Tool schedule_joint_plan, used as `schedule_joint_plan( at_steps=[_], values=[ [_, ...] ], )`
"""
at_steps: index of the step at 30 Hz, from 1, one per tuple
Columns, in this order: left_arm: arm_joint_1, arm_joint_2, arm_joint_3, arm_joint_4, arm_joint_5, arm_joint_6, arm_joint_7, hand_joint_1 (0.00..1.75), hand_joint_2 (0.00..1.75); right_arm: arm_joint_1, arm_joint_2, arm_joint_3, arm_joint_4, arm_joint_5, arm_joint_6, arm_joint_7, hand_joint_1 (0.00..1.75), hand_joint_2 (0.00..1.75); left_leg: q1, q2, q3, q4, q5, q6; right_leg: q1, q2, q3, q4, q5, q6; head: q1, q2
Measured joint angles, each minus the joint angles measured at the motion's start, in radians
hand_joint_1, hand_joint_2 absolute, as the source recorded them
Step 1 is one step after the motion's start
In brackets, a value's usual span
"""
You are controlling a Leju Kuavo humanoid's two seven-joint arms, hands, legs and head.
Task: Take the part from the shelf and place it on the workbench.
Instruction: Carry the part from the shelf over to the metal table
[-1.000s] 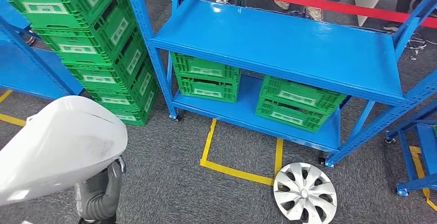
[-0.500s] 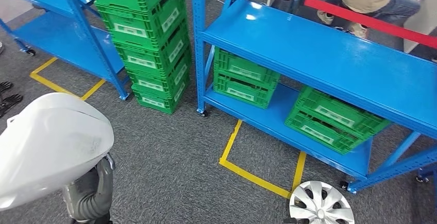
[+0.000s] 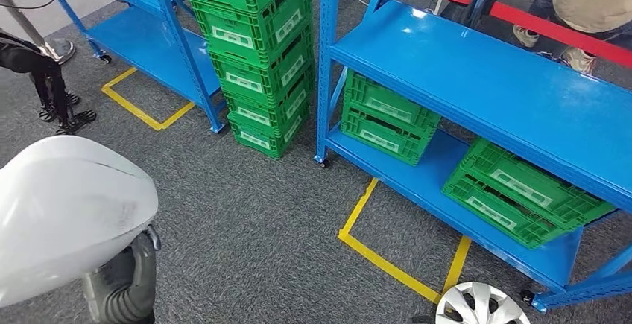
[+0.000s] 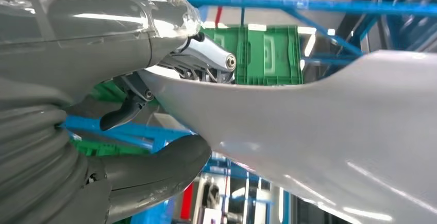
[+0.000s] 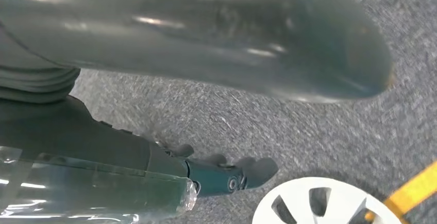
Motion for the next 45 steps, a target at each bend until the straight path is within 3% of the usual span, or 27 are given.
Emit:
schedule_joint_plan(
  at_steps=[1,2,4,6,7,9,11,14,16,17,18,19,21,22,24,25,26,28,29,32,34,36,38,39,42,43,45],
  values=[
    [0.003,0.001,0.000,0.000,0.001,0.002,0.000,1.75,1.75,0.001,0.001,0.000,0.000,0.000,0.000,0.000,0.00,0.00,0.005,0.001,-0.005,0.015,0.004,-0.006,-0.001,-0.013,-0.001,0.002,-0.001,0.002,-0.002,0.000],
    [0.005,0.003,0.000,0.000,0.001,0.006,0.000,1.75,1.75,0.001,0.001,0.000,0.000,0.000,0.000,-0.001,0.00,0.00,0.009,0.006,0.011,-0.010,0.025,-0.012,-0.002,-0.024,-0.001,0.004,-0.003,0.005,-0.003,0.000],
    [0.007,0.005,0.000,-0.002,0.003,0.013,0.000,1.75,1.75,-0.003,0.002,0.000,0.000,0.000,0.001,0.000,0.00,0.00,0.014,0.043,0.085,-0.135,0.084,-0.020,-0.005,-0.043,-0.002,0.015,-0.010,0.016,-0.006,0.000],
    [0.010,0.006,0.001,-0.008,0.002,0.012,0.000,1.75,1.75,-0.008,0.003,0.000,0.000,0.000,0.001,0.005,0.00,0.00,0.011,0.079,0.135,-0.226,0.109,-0.009,-0.002,-0.056,-0.003,0.029,-0.020,0.031,-0.009,0.000],
    [0.012,0.006,0.002,-0.012,0.001,0.010,0.000,1.75,1.75,-0.011,0.003,0.000,0.000,0.000,0.001,0.008,0.00,0.00,0.008,0.085,0.139,-0.237,0.107,0.000,0.000,-0.062,-0.003,0.032,-0.022,0.037,-0.007,0.000],
    [0.019,0.006,0.005,-0.019,-0.006,0.009,0.000,1.75,1.75,-0.011,0.003,0.000,0.000,0.000,0.003,0.010,0.00,0.00,0.005,0.062,0.134,-0.238,0.111,0.021,-0.002,-0.076,0.000,0.032,-0.024,0.046,-0.002,0.000],
    [0.022,0.007,0.006,-0.023,-0.016,0.018,0.000,1.75,1.75,-0.008,0.004,0.000,0.000,0.000,0.006,0.010,0.00,0.00,0.005,0.038,0.131,-0.240,0.117,0.033,-0.007,-0.059,-0.007,0.057,-0.051,0.057,0.004,0.000],
    [0.019,0.008,0.006,-0.025,-0.021,0.048,0.000,1.75,1.75,0.004,0.005,0.000,0.000,0.000,0.012,0.017,0.00,0.00,0.004,-0.001,0.124,-0.240,0.125,0.046,-0.008,-0.003,-0.079,0.236,-0.156,0.061,0.019,0.000],
    [0.018,0.009,0.006,-0.025,-0.013,0.057,0.000,1.75,1.75,0.016,0.005,0.000,0.000,0.000,0.017,0.026,0.00,0.00,-0.001,-0.033,0.120,-0.240,0.129,0.052,-0.006,0.009,-0.119,0.330,-0.183,0.055,0.027,0.000],
    [0.018,0.009,0.006,-0.025,-0.010,0.058,0.000,1.75,1.75,0.020,0.005,0.000,0.000,0.000,0.020,0.029,0.00,0.00,-0.005,-0.049,0.119,-0.240,0.131,0.054,-0.004,0.012,-0.115,0.321,-0.166,0.048,0.031,0.000],
    [0.018,0.009,0.006,-0.025,-0.010,0.058,0.000,1.75,1.75,0.022,0.005,0.000,0.000,0.000,0.023,0.031,0.00,0.00,-0.008,-0.064,0.120,-0.240,0.133,0.055,-0.001,0.017,-0.095,0.274,-0.132,0.039,0.033,0.000],
    [0.018,0.009,0.006,-0.026,-0.011,0.058,0.000,1.75,1.75,0.023,0.005,0.000,0.000,0.000,0.025,0.032,0.00,0.00,-0.010,-0.078,0.120,-0.240,0.134,0.055,0.003,0.032,-0.063,0.202,-0.090,0.028,0.035,0.000],
    [0.017,0.009,0.005,-0.026,-0.013,0.056,0.000,1.75,1.75,0.023,0.004,0.000,-0.001,0.000,0.027,0.034,0.00,0.00,-0.014,-0.100,0.118,-0.239,0.138,0.051,0.008,0.070,-0.011,0.078,-0.040,0.005,0.032,0.000],
    [0.017,0.009,0.005,-0.026,-0.013,0.051,0.000,1.75,1.75,0.023,0.004,0.000,-0.001,0.000,0.027,0.034,0.00,0.00,-0.012,-0.111,0.115,-0.239,0.141,0.047,0.010,0.083,0.000,0.047,-0.032,-0.002,0.031,0.000],
    [0.017,0.009,0.005,-0.028,-0.009,0.033,0.000,1.75,1.75,0.022,0.005,0.000,-0.002,-0.001,0.025,0.033,0.00,0.00,-0.008,-0.131,0.107,-0.241,0.149,0.034,0.013,0.077,0.005,0.032,-0.028,-0.003,0.031,0.000],
    [0.018,0.009,0.006,-0.029,-0.009,0.022,0.000,1.75,1.75,0.020,0.006,0.000,-0.002,-0.001,0.024,0.032,0.00,0.00,-0.008,-0.118,0.103,-0.239,0.148,0.030,0.011,0.066,0.008,0.023,-0.022,-0.003,0.033,0.000],
    [0.019,0.009,0.006,-0.030,-0.011,0.010,0.000,1.75,1.75,0.017,0.007,0.000,-0.002,-0.001,0.021,0.030,0.00,0.00,-0.010,-0.087,0.096,-0.228,0.137,0.025,0.009,0.055,0.011,0.013,-0.015,-0.004,0.030,0.000],
    [0.017,0.009,0.008,-0.031,-0.018,-0.007,0.000,1.75,1.75,0.012,0.009,0.000,-0.002,0.000,0.016,0.028,0.00,0.00,-0.010,-0.014,0.070,-0.174,0.094,0.019,0.005,0.036,0.013,-0.002,-0.004,-0.004,0.019,0.000],
    [0.015,0.008,0.008,-0.031,-0.019,-0.012,0.000,1.75,1.75,0.013,0.009,0.000,-0.003,0.000,0.014,0.028,0.00,0.00,-0.007,0.004,0.049,-0.129,0.064,0.013,0.005,0.028,0.013,-0.003,-0.003,-0.006,0.013,0.000],
    [0.014,0.008,0.009,-0.030,-0.016,-0.026,0.000,1.75,1.75,0.014,0.009,0.000,-0.004,-0.003,0.010,0.021,0.00,0.00,0.008,0.004,-0.012,0.014,0.006,-0.004,0.004,-0.004,0.008,-0.001,-0.002,-0.003,0.004,0.000],
    [0.013,0.008,0.009,-0.030,-0.020,-0.031,0.000,1.75,1.75,0.008,0.011,0.000,-0.004,-0.003,0.009,0.012,0.00,0.00,0.015,0.006,0.007,-0.006,0.034,-0.015,0.000,-0.027,0.006,0.005,-0.005,0.004,-0.002,0.000],
    [0.011,0.008,0.009,-0.030,-0.023,-0.037,0.000,1.75,1.75,0.002,0.012,0.000,-0.004,-0.002,0.003,0.009,0.00,0.00,0.017,0.041,0.086,-0.135,0.089,-0.022,-0.004,-0.044,0.005,0.016,-0.012,0.017,-0.005,0.000],
    [0.007,0.007,0.009,-0.030,-0.022,-0.043,0.000,1.75,1.75,-0.005,0.011,0.000,-0.005,-0.002,-0.004,0.012,0.00,0.00,0.014,0.075,0.135,-0.222,0.110,-0.013,-0.004,-0.055,0.004,0.030,-0.021,0.033,-0.006,0.000],
    [0.006,0.008,0.010,-0.029,-0.020,-0.044,0.000,1.75,1.75,-0.007,0.011,0.000,-0.005,-0.002,-0.005,0.013,0.00,0.00,0.010,0.079,0.138,-0.230,0.107,-0.003,-0.003,-0.059,0.004,0.033,-0.024,0.039,-0.004,0.000],
    [0.004,0.008,0.010,-0.029,-0.015,-0.050,0.000,1.75,1.75,-0.009,0.011,0.000,-0.005,-0.002,-0.008,0.010,0.00,0.00,0.007,0.050,0.131,-0.231,0.114,0.024,-0.010,-0.058,0.005,0.040,-0.035,0.051,0.004,0.000],
    [0.003,0.008,0.011,-0.029,-0.014,-0.052,0.000,1.75,1.75,-0.009,0.011,0.000,-0.005,-0.002,-0.009,0.007,0.00,0.00,0.007,0.038,0.129,-0.232,0.117,0.030,-0.012,-0.043,-0.003,0.064,-0.057,0.055,0.007,0.000],
    [0.000,0.008,0.011,-0.028,-0.012,-0.054,0.000,1.75,1.75,-0.005,0.011,0.000,-0.004,-0.002,-0.010,0.002,0.00,0.00,0.004,0.014,0.123,-0.232,0.122,0.040,-0.013,-0.006,-0.048,0.175,-0.128,0.058,0.016,0.000]
  ],
)
